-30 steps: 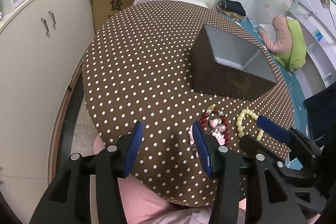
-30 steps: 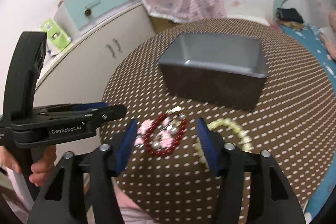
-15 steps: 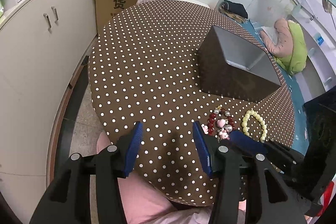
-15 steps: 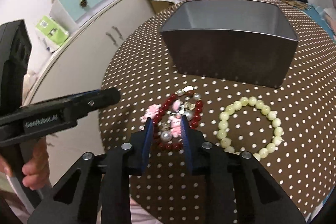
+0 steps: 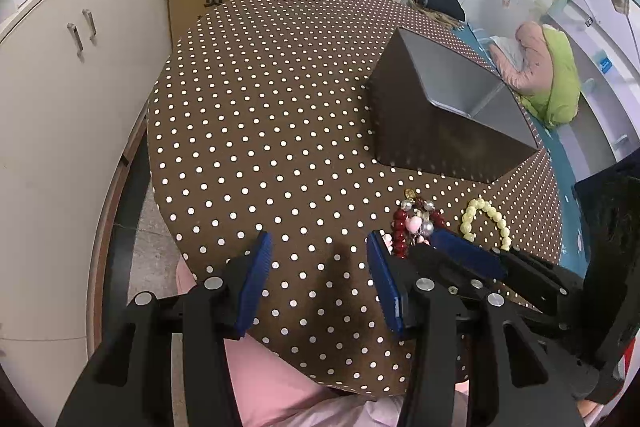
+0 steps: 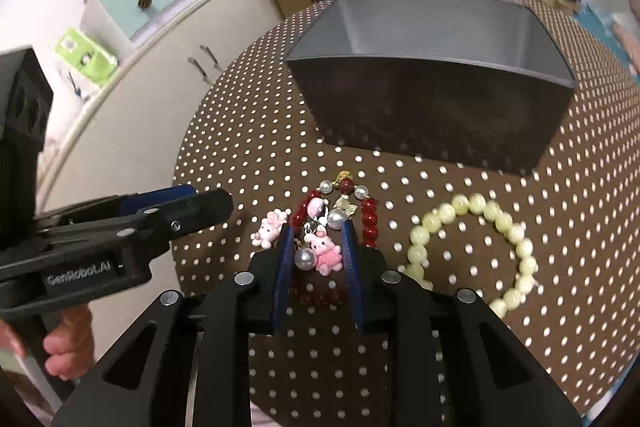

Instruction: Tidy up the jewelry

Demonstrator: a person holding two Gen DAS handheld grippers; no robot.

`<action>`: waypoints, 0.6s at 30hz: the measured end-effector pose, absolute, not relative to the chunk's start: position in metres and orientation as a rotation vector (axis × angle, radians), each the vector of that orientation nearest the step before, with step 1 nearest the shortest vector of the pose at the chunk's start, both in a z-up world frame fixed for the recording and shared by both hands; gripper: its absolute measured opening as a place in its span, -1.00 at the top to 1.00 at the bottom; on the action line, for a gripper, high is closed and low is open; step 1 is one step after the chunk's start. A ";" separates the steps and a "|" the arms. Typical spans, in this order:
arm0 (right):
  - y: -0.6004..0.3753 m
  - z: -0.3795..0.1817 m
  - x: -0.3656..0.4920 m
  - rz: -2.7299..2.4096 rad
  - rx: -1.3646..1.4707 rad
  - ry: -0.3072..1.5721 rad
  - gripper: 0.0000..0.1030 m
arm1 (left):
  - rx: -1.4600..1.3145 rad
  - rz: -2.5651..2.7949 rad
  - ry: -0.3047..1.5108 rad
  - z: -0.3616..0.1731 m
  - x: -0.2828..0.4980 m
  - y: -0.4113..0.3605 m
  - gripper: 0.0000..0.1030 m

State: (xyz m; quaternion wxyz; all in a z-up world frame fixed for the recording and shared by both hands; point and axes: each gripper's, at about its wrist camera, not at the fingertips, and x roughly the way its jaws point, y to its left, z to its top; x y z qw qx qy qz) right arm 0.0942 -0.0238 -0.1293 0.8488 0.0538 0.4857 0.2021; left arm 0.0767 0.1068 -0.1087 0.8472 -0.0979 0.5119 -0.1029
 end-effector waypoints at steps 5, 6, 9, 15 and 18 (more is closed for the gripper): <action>-0.011 -0.127 0.087 0.407 0.000 1.002 0.53 | -0.214 -0.201 1.081 -0.111 0.076 0.113 0.09; -0.011 -0.127 0.086 0.405 -0.010 0.998 0.53 | -0.217 -0.200 1.083 -0.111 0.076 0.114 0.09; -0.019 -0.128 0.088 0.425 0.036 1.000 0.54 | -0.222 -0.206 1.087 -0.113 0.076 0.116 0.09; -0.045 -0.133 0.094 0.475 0.191 1.017 0.60 | -0.217 -0.254 1.085 -0.111 0.075 0.110 0.09; -0.050 -0.129 0.093 0.474 0.212 1.006 0.78 | -0.219 -0.261 1.091 -0.111 0.074 0.106 0.09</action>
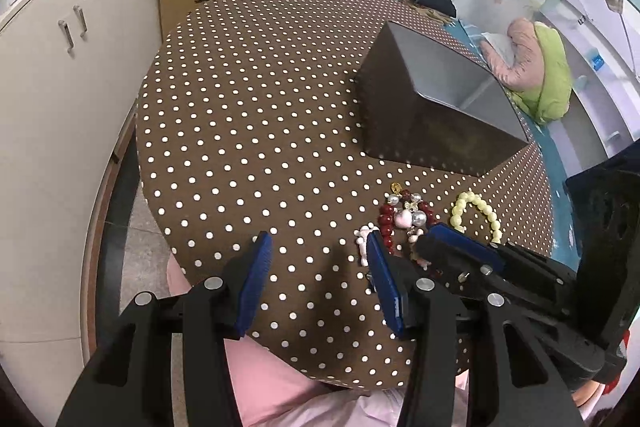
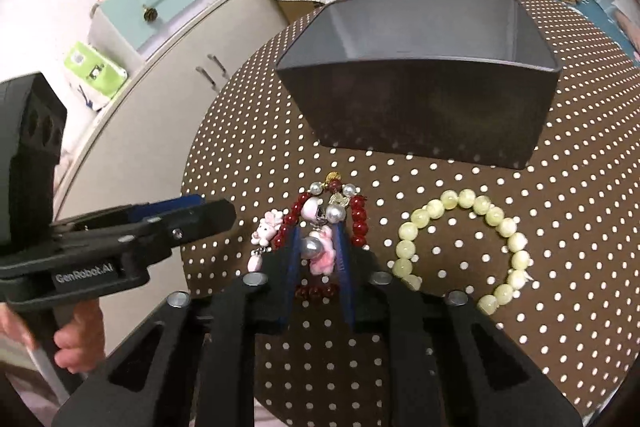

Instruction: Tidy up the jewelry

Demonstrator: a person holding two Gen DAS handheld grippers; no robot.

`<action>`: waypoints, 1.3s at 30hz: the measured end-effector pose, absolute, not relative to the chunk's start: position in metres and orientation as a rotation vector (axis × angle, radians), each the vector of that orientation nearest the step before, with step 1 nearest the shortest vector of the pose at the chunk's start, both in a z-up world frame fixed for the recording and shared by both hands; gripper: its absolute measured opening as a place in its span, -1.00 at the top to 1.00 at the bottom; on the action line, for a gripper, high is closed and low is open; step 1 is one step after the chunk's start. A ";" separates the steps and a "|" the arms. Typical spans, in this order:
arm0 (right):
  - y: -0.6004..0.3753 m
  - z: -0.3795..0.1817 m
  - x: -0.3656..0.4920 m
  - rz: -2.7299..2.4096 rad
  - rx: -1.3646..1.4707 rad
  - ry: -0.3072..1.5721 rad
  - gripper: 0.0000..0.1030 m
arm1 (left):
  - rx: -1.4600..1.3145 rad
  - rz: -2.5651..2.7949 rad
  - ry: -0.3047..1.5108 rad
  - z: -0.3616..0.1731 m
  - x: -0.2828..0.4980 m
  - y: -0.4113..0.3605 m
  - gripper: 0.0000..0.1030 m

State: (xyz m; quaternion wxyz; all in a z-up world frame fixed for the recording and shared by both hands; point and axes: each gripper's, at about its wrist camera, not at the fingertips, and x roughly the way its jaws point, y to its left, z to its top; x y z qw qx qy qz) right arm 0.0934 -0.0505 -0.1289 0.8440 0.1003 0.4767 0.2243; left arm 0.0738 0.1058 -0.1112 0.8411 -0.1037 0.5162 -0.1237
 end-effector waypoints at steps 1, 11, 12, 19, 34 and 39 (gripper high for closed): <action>-0.052 -0.128 0.093 0.461 0.205 1.004 0.78 | -0.221 -0.261 1.094 -0.111 0.074 0.105 0.09; -0.073 -0.122 0.091 0.447 0.279 0.985 0.78 | -0.235 -0.240 1.112 -0.116 0.074 0.105 0.09; -0.075 -0.120 0.091 0.445 0.288 0.975 0.77 | -0.238 -0.241 1.113 -0.116 0.074 0.105 0.09; -0.086 -0.109 0.089 0.408 0.279 0.944 0.77 | -0.244 -0.251 1.111 -0.117 0.074 0.107 0.09; -0.110 -0.110 0.091 0.340 0.311 0.938 0.77 | -0.239 -0.407 1.081 -0.099 0.085 0.065 0.09; -0.126 -0.115 0.089 0.329 0.336 0.938 0.77 | -0.172 -0.440 1.081 -0.099 0.092 0.029 0.13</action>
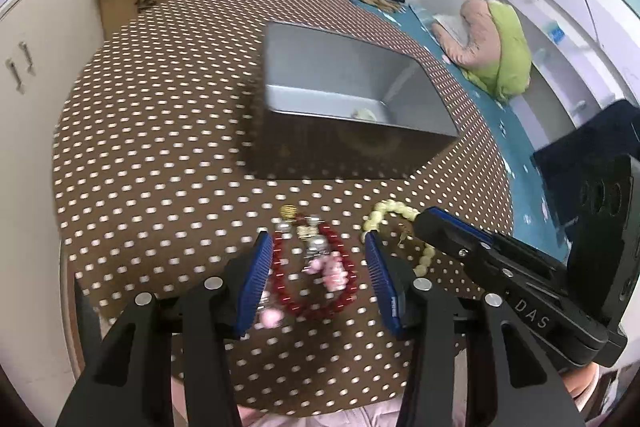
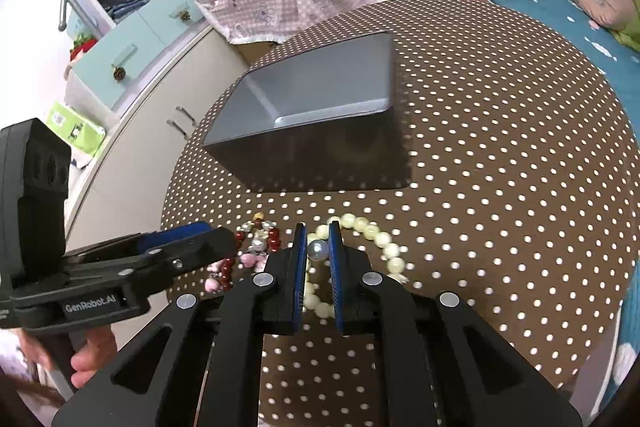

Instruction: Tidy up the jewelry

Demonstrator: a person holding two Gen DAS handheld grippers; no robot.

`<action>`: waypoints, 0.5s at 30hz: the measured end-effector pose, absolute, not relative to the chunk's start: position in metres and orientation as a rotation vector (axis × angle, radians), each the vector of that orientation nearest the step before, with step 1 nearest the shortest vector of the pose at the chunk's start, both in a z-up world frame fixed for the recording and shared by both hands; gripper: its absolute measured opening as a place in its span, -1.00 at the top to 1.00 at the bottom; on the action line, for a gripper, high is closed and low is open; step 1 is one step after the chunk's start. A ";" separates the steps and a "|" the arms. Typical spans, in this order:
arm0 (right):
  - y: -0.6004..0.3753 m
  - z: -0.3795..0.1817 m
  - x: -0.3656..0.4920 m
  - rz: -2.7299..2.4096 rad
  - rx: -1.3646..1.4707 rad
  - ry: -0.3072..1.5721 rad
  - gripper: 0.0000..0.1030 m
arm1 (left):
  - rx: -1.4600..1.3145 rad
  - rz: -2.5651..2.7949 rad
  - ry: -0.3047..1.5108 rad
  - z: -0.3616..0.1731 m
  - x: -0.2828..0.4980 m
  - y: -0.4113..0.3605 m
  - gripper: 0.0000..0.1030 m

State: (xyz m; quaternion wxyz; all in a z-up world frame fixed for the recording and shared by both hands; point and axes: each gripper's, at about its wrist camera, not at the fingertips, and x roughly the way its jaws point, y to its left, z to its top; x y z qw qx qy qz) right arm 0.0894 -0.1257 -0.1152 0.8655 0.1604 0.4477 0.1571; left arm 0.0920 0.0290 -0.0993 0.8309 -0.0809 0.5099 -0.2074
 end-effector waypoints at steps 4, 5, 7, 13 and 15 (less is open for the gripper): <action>-0.138 -0.121 0.088 0.320 0.357 0.942 0.77 | -0.153 -0.423 1.103 -0.106 0.098 0.012 0.23; -0.141 -0.122 0.088 0.318 0.362 0.943 0.77 | -0.150 -0.430 1.108 -0.107 0.099 0.009 0.26; -0.146 -0.125 0.089 0.313 0.372 0.947 0.77 | -0.133 -0.431 1.114 -0.110 0.101 0.003 0.30; -0.155 -0.133 0.090 0.319 0.393 0.961 0.77 | -0.098 -0.343 1.145 -0.118 0.111 -0.003 0.46; -0.155 -0.134 0.091 0.322 0.395 0.964 0.77 | -0.104 -0.352 1.148 -0.118 0.113 -0.002 0.48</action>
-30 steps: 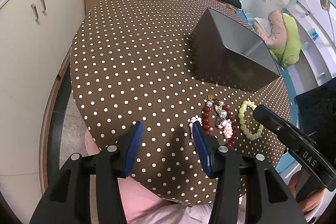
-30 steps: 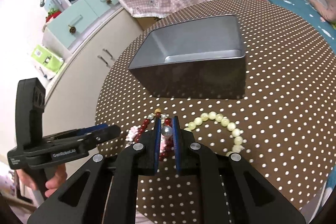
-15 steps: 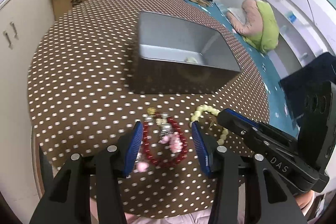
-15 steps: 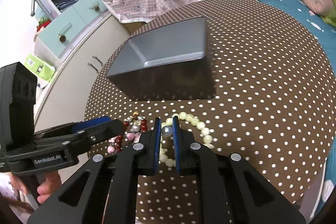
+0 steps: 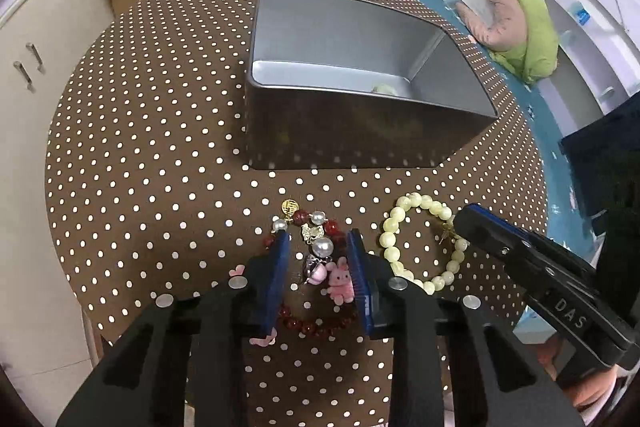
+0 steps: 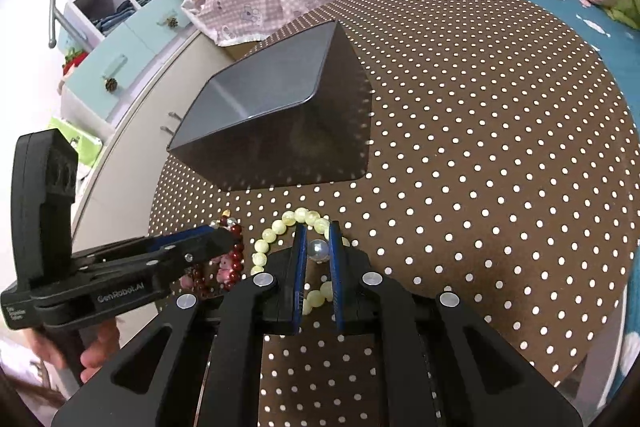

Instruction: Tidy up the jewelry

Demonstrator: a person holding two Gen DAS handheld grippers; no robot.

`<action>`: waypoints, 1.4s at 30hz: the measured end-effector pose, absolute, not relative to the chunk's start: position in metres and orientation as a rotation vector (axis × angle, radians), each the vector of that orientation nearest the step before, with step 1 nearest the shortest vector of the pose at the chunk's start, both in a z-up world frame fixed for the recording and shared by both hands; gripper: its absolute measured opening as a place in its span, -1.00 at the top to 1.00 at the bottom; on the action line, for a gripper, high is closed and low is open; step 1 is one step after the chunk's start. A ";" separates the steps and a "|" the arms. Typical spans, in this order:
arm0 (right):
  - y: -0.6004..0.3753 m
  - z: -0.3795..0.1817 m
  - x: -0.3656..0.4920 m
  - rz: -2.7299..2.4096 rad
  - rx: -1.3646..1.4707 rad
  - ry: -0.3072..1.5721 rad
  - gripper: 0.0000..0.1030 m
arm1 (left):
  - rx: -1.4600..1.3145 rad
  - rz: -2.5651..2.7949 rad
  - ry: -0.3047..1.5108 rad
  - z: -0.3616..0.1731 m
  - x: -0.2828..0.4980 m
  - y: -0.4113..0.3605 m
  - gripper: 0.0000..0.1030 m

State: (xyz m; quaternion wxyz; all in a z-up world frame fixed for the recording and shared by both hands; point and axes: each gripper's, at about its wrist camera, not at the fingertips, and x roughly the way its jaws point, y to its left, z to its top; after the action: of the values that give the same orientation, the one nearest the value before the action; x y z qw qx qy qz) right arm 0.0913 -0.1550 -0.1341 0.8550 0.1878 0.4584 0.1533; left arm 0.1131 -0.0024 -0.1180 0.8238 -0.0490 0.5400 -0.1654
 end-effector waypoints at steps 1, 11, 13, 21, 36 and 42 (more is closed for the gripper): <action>-0.155 -0.135 0.092 0.327 0.397 0.965 0.77 | -0.103 -0.347 1.150 -0.118 0.114 -0.003 0.51; -0.148 -0.137 0.098 0.333 0.407 0.978 0.77 | 0.034 -0.303 1.126 -0.115 0.112 -0.006 0.82; -0.147 -0.137 0.098 0.336 0.410 0.978 0.77 | 0.058 -0.314 1.116 -0.115 0.114 -0.012 0.82; -0.146 -0.131 0.097 0.341 0.403 0.957 0.77 | -0.030 -0.357 1.133 -0.116 0.120 0.002 0.82; -0.152 -0.106 0.089 0.337 0.378 0.898 0.77 | -0.137 -0.379 1.051 -0.089 0.106 0.043 0.82; -0.155 -0.088 0.087 0.335 0.361 0.853 0.77 | -0.146 -0.360 1.014 -0.075 0.103 0.055 0.82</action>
State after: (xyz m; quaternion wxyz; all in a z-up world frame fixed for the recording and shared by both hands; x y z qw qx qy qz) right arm 0.0873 -0.1549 -0.0881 0.8810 0.1735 0.4097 0.1607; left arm 0.1027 0.0548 -0.0755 0.8563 -0.0693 0.4823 -0.1714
